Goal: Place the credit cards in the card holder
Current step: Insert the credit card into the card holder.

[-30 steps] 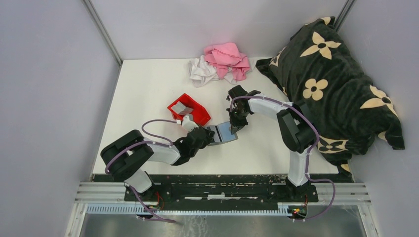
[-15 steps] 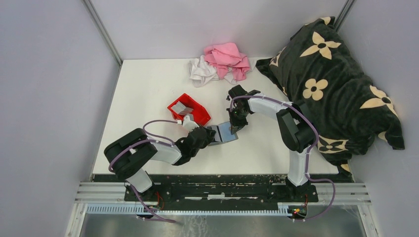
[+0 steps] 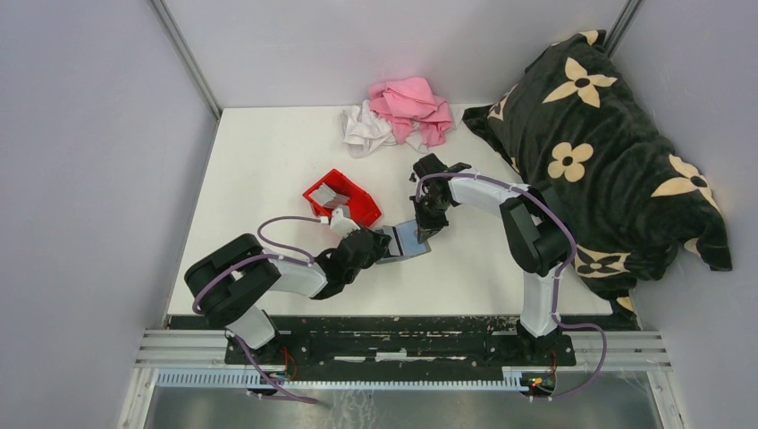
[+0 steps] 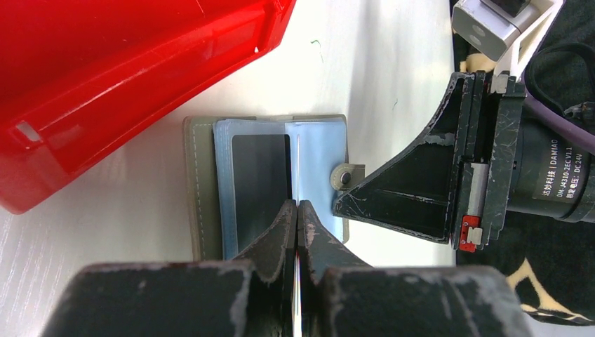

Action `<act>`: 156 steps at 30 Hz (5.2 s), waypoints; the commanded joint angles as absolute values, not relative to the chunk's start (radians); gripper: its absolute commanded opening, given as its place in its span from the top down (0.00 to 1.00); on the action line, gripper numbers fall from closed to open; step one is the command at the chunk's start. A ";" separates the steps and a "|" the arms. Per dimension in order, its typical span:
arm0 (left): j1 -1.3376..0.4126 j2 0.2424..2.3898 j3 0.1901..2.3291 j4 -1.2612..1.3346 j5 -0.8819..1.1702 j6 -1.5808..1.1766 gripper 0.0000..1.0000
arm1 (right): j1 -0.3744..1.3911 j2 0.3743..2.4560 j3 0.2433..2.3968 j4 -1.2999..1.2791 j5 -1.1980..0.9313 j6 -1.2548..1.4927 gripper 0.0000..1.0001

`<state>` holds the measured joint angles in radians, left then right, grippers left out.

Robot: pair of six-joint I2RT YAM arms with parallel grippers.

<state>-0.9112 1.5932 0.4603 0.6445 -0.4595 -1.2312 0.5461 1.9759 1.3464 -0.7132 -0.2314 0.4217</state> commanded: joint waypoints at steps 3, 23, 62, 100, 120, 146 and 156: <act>-0.916 1.595 0.476 0.680 -0.462 -1.269 0.97 | 0.548 2.005 1.364 -0.707 -0.212 0.419 0.99; -0.924 1.652 0.473 0.718 -0.491 -1.332 0.97 | 0.549 2.014 1.367 -0.718 -0.213 0.411 0.99; -0.987 1.723 0.455 0.681 -0.664 -1.423 0.97 | 0.549 2.034 1.369 -0.751 -0.202 0.395 0.99; -0.991 1.798 0.432 0.776 -0.482 -1.389 0.97 | 0.549 2.068 1.400 -0.763 -0.199 0.398 0.99; -1.000 1.894 0.573 0.692 -0.479 -1.394 0.97 | 0.551 2.054 1.386 -0.774 -0.212 0.395 0.99; -1.000 1.756 0.750 0.197 -0.491 -1.234 0.58 | 0.549 1.924 1.417 -0.772 -0.202 0.392 0.67; -1.000 1.665 0.799 0.101 -0.546 -1.157 0.54 | 0.551 1.905 1.418 -0.760 -0.214 0.391 0.66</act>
